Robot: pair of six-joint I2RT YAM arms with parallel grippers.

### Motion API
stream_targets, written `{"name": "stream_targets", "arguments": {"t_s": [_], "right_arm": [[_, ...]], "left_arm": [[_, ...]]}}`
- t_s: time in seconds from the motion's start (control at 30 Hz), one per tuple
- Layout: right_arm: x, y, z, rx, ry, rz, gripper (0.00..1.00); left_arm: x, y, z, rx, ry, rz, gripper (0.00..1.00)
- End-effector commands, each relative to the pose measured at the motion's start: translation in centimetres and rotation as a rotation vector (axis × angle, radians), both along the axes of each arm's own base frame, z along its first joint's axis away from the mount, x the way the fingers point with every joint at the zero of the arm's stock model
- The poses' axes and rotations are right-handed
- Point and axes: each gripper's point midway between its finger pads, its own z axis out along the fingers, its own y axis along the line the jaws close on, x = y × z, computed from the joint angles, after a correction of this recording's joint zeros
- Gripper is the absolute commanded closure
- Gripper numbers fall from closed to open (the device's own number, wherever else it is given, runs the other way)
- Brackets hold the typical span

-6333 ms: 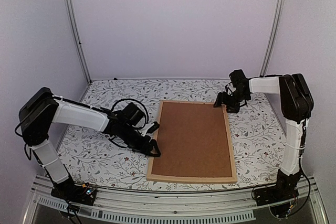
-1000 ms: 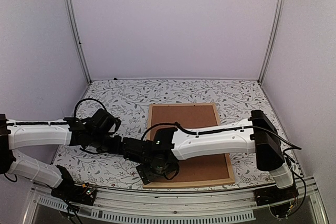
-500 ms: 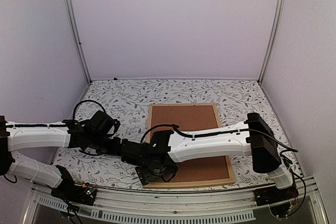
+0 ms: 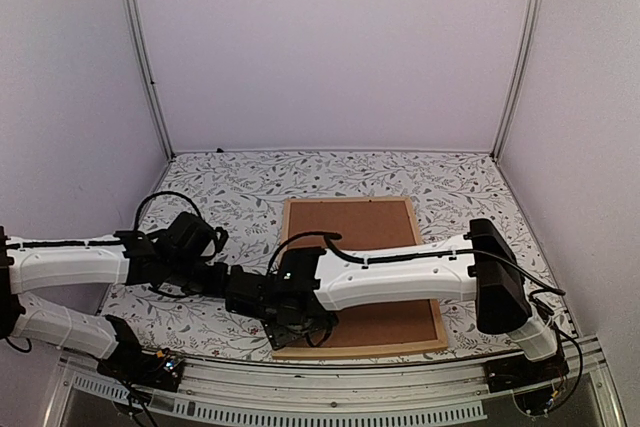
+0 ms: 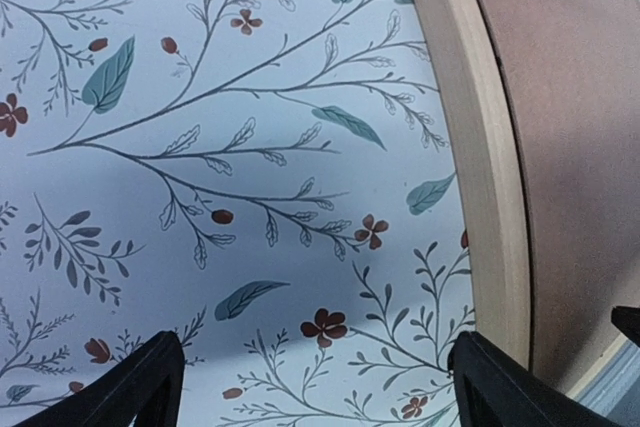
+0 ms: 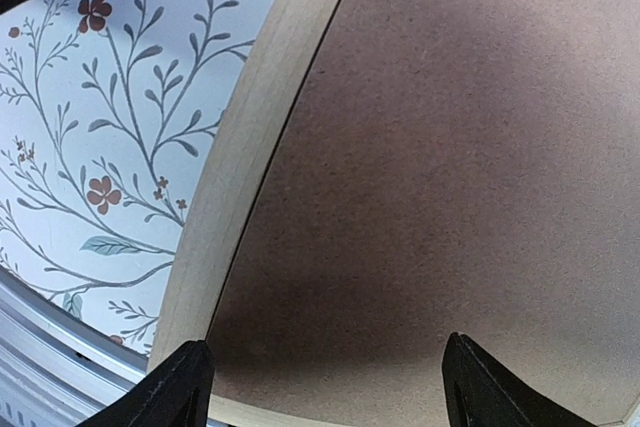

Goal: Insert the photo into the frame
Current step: Adjust the photo frame at the center of the board.

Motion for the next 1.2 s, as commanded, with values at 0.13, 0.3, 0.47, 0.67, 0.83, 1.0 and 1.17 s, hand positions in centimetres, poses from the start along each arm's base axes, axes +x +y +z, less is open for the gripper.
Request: {"name": "stream_targets", "arguments": {"t_s": [0.13, 0.3, 0.47, 0.67, 0.83, 1.0, 1.17], "right_arm": [[1.2, -1.2, 0.9, -0.059, -0.071, -0.027, 0.19], [1.2, -1.1, 1.3, -0.041, -0.074, -0.024, 0.16], [1.6, -3.0, 2.8, 0.004, -0.121, 0.001, 0.12], [3.2, -8.0, 5.0, 0.034, -0.140, -0.062, 0.11], [4.4, -12.8, 5.1, 0.039, -0.136, -0.137, 0.10], [5.3, -17.3, 5.0, 0.066, -0.134, -0.213, 0.10], [6.1, -20.9, 4.5, 0.129, -0.119, -0.283, 0.10]], "left_arm": [[-0.3, -0.4, 0.4, -0.056, -0.004, -0.012, 0.05], [-1.0, -1.7, 2.0, -0.137, -0.017, -0.054, 0.05], [-2.5, -3.4, 4.3, -0.233, -0.058, -0.118, 0.06], [-3.8, -4.2, 3.6, -0.248, 0.002, -0.128, 0.09], [-5.1, -5.3, 1.6, -0.200, 0.076, -0.141, 0.13], [-7.1, -7.3, 1.7, -0.214, 0.102, -0.196, 0.17], [-8.5, -9.9, 3.8, -0.317, 0.109, -0.245, 0.25]]}}
